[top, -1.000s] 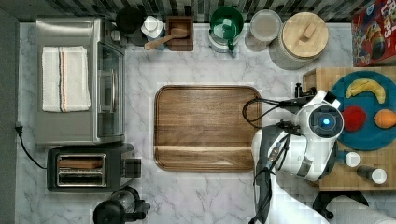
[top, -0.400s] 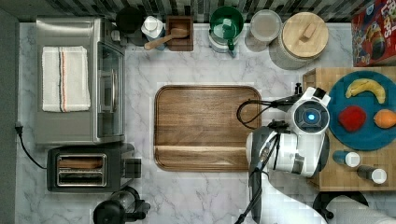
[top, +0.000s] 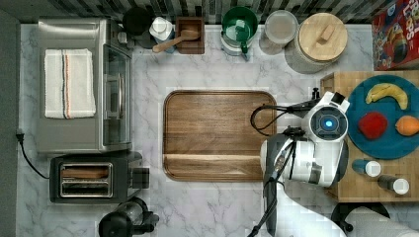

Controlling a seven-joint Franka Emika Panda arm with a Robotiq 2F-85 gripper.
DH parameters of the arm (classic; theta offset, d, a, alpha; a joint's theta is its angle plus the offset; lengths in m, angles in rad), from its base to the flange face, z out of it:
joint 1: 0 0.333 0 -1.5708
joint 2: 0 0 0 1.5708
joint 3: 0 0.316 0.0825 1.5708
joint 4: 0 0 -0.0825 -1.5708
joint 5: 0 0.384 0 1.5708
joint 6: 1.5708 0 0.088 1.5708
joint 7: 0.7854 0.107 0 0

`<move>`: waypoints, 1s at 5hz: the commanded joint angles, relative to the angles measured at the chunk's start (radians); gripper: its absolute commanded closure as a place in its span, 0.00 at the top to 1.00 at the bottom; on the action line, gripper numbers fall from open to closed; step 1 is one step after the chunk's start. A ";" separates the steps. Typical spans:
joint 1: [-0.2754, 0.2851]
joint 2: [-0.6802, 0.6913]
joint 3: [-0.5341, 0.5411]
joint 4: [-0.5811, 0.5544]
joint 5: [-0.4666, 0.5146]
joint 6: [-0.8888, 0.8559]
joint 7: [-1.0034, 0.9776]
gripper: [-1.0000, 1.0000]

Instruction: Close the drawer.

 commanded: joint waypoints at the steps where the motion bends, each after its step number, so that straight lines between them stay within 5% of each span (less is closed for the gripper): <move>1: -0.058 -0.006 -0.097 0.154 -0.030 0.031 0.058 0.00; 5: -0.048 -0.006 -0.108 0.153 -0.026 0.032 0.055 0.00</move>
